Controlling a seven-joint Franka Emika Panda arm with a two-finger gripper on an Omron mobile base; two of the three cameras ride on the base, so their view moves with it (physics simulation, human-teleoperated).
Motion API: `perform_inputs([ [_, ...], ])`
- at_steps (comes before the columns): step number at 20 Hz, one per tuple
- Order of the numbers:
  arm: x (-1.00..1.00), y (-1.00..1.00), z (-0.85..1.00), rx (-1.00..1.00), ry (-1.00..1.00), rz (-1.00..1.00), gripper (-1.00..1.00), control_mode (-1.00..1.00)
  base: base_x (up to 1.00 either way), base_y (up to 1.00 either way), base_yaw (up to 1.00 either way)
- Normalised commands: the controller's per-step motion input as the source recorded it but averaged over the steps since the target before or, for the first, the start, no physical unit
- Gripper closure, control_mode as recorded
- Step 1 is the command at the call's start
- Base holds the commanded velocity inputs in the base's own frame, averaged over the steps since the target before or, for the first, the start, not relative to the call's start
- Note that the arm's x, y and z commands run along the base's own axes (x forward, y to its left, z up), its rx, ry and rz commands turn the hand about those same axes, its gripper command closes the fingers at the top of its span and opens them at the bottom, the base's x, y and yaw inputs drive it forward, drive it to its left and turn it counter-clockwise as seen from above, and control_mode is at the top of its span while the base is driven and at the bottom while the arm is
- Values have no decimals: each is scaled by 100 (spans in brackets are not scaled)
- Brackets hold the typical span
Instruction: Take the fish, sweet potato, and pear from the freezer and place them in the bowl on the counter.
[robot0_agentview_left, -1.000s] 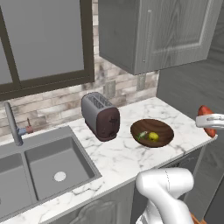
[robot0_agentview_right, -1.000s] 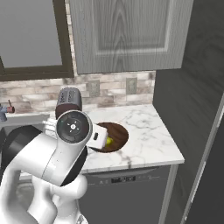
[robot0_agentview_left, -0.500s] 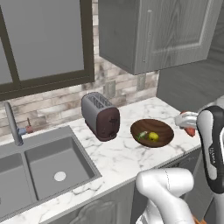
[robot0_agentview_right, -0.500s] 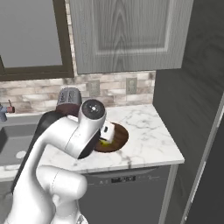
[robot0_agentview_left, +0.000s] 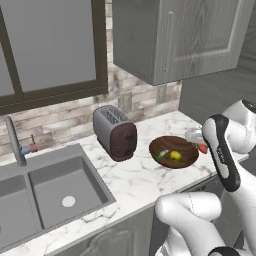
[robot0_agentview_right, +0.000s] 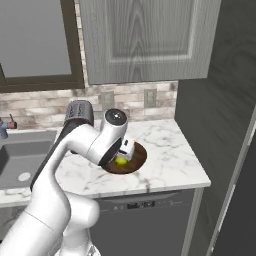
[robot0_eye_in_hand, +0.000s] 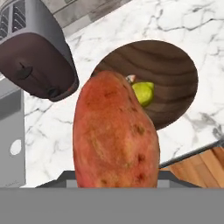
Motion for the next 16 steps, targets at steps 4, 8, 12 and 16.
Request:
perform_inputs([
  [4,68,0,-50,0,17,0,100,-100,0,0,0],
  [8,61,0,-56,0,14,0,100,-100,0,0,0],
  [12,52,-3,-56,0,11,0,100,-100,0,0,0],
  [16,21,-19,-39,2,2,0,100,-100,0,0,0],
])
